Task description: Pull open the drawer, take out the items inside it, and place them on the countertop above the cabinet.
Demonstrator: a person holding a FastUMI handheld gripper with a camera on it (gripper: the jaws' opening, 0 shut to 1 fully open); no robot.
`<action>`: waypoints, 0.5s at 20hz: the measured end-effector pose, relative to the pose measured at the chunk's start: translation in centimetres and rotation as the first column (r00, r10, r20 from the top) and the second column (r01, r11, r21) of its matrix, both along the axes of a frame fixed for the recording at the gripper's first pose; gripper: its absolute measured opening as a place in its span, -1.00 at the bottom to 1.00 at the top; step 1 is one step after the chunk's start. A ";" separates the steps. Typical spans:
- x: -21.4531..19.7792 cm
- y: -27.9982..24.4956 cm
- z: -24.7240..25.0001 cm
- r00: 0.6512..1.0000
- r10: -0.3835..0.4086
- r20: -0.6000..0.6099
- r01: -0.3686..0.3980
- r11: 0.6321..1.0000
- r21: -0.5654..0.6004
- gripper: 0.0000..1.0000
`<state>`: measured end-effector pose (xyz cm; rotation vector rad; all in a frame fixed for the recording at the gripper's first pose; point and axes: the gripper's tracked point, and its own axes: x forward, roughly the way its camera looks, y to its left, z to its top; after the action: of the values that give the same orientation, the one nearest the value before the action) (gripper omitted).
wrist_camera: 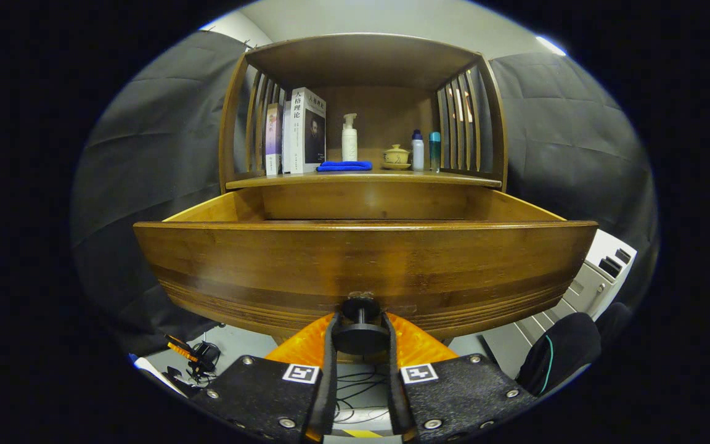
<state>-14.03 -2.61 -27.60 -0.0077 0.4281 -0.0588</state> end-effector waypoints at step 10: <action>1.0 2.8 12.4 0.974 0.128 0.185 -0.134 0.991 0.023 0.76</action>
<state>-13.07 0.20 -15.19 0.0040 0.2433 0.0776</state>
